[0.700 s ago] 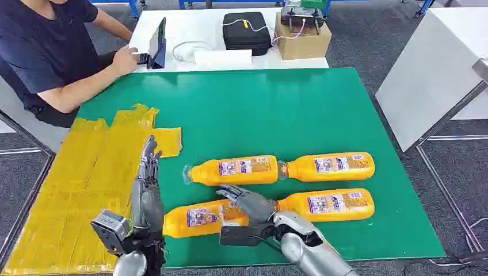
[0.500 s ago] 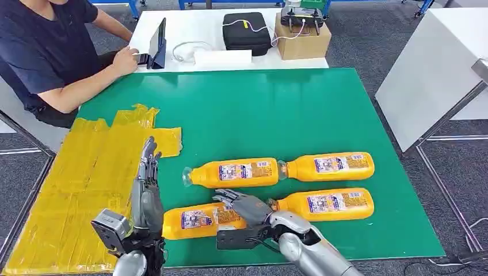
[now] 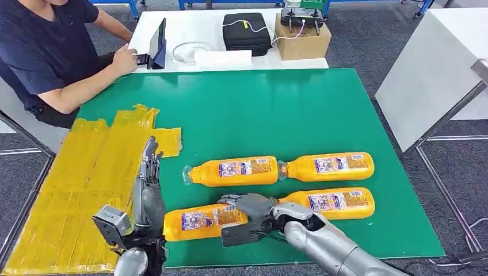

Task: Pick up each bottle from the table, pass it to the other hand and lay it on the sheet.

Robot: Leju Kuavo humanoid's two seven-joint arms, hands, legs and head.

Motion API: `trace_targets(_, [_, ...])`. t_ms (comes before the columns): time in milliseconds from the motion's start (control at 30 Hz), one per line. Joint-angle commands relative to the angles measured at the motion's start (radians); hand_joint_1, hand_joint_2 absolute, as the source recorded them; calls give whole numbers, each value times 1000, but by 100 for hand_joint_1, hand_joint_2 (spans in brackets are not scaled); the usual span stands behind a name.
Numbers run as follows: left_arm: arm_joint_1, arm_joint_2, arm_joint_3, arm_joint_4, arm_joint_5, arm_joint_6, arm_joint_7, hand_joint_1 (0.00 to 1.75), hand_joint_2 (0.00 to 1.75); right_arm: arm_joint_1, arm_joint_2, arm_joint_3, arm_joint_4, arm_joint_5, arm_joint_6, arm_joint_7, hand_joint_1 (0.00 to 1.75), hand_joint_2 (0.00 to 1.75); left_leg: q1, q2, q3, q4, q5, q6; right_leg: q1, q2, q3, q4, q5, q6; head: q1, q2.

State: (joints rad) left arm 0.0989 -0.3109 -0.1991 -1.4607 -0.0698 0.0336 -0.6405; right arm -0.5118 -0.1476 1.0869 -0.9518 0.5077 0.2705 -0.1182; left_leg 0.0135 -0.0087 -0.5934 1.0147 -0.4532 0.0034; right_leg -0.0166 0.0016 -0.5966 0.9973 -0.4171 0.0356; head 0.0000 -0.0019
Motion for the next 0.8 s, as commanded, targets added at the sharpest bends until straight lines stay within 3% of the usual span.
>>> trace_targets(33, [-2, 7, 31, 2, 54, 49, -9, 0, 0, 21, -48, 91, 79, -16, -69, 54, 175, 175, 0, -2, 2, -1, 0, 0, 1, -2, 3, -2, 0, -1, 0, 0])
trace_targets(300, [52, -4, 143, -130, 150, 121, -29, 0, 0, 112, -16, -2, 33, -11, -213, 70, 175, 175, 1, 0, 5, -1, 0, 0, 1, -1, 5, -2, 0, -1, 1, 0])
trace_targets(800, [56, -8, 153, -129, 152, 125, -29, 0, 0, 132, -10, -39, 8, 1, -236, 67, 175, 175, 1, 0, 7, -1, 0, 0, 2, -1, 7, -2, 0, -2, 0, 0])
